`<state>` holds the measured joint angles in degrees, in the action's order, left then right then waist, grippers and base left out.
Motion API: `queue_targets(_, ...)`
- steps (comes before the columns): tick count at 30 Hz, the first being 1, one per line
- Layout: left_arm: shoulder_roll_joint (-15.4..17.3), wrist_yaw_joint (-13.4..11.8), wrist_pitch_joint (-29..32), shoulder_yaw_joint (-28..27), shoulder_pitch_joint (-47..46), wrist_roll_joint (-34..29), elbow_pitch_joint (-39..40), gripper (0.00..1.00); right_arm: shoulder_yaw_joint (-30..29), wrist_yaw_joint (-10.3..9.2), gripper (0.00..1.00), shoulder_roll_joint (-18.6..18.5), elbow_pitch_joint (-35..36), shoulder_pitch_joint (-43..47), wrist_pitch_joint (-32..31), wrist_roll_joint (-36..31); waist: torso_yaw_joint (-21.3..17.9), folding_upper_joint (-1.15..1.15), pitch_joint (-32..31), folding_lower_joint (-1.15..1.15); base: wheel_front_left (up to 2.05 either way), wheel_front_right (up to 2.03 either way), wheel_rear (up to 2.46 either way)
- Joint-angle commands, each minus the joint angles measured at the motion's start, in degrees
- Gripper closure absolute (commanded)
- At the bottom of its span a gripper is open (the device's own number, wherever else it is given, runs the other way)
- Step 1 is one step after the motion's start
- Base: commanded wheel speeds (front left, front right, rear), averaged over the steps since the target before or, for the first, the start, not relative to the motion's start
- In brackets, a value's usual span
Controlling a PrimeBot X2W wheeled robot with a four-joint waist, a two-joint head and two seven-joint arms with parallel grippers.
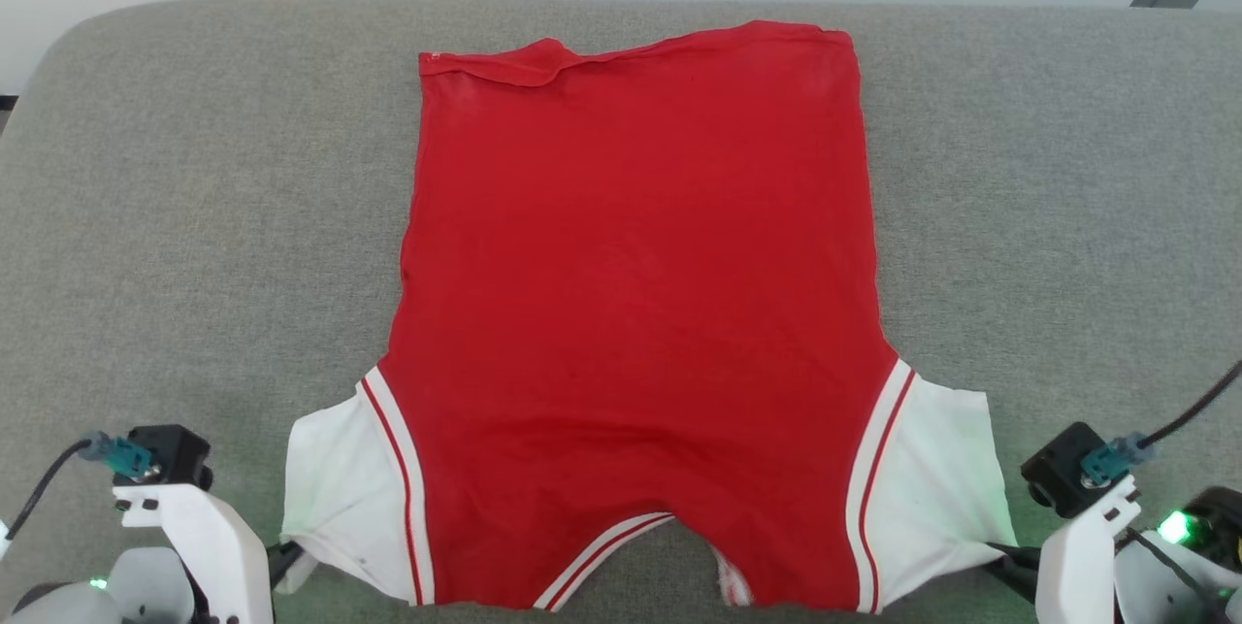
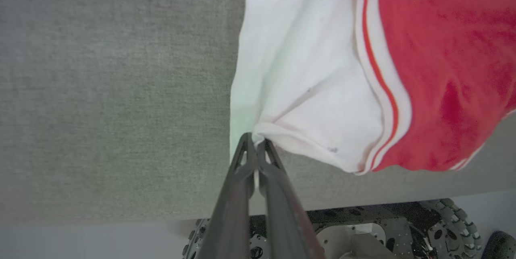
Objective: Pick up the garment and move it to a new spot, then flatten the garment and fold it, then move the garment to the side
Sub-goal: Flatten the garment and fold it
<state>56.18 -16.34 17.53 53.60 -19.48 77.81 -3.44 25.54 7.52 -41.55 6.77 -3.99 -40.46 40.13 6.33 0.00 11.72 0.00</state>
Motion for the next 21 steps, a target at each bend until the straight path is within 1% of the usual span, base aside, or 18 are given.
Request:
queue_targets(1,-0.09,-0.23,-0.8,-0.34,1.09,0.55,0.8,1.0,-1.08,-0.06,1.0,0.61,0.18,1.43,-0.73,-0.6,0.07,0.0,0.1,0.0,0.0,0.0,0.0)
queue_targets(2,-0.02,-0.26,-1.02,-0.26,1.51,0.61,0.94,1.0,-1.24,-0.06,0.96,1.04,0.28,2.18,-1.21,-0.98,0.12,0.0,0.15,0.0,0.0,0.0,0.0)
queue_targets(3,-0.11,-0.16,-1.29,-0.33,1.61,0.69,1.19,1.0,-1.82,-0.05,0.69,1.52,0.36,2.62,-1.54,-1.24,0.21,0.0,0.27,0.0,0.0,0.0,0.0)
queue_targets(4,-0.31,0.03,-1.77,-0.64,1.58,0.82,1.41,1.0,-2.55,-0.05,0.0,1.9,0.57,2.79,-1.81,-1.68,0.3,0.0,0.37,0.0,0.0,0.0,0.0)
queue_targets(8,-1.11,0.49,-3.25,-1.45,0.46,0.32,1.99,1.0,-6.13,-0.05,0.0,3.49,3.95,2.8,-4.2,-2.65,0.89,0.0,1.14,0.0,0.0,0.0,0.0)
queue_targets(12,-1.83,1.06,-4.02,-1.67,-0.93,-0.66,2.23,1.0,-12.41,-0.05,0.0,5.98,9.89,1.33,-7.43,-3.44,1.72,0.0,2.34,0.0,0.0,0.0,0.0)
queue_targets(14,-2.62,1.59,-4.2,-1.9,-1.87,-1.06,2.37,1.0,-16.22,-0.05,0.0,8.36,12.4,-0.49,-8.2,-4.97,2.34,0.0,3.09,0.0,0.0,0.0,0.0)
queue_targets(16,-3.33,1.75,-4.1,-1.88,-2.83,-1.56,2.21,1.0,-19.76,-0.05,0.0,11.82,14.02,-3.23,-8.75,-6.91,2.98,0.0,3.96,0.0,0.0,0.0,0.0)
queue_targets(17,-3.75,1.93,-3.92,-1.83,-3.35,-1.82,2.19,1.0,-21.13,-0.05,0.0,13.48,14.14,-4.99,-8.74,-8.13,3.36,0.0,4.47,0.0,0.0,0.0,0.0)
queue_targets(18,-3.75,1.93,-3.92,-1.83,-3.35,-1.82,2.19,1.0,-21.13,-0.05,0.0,13.48,14.14,-4.99,-8.74,-8.13,3.36,0.0,4.47,0.0,0.0,0.0,0.0)
queue_targets(21,-5.3,2.71,-3.97,-1.7,-5.32,-2.6,1.74,1.0,-24.17,-0.05,0.0,18.52,11.23,-11.71,-7.8,-11.89,4.7,0.0,6.05,0.0,0.0,0.0,0.0)
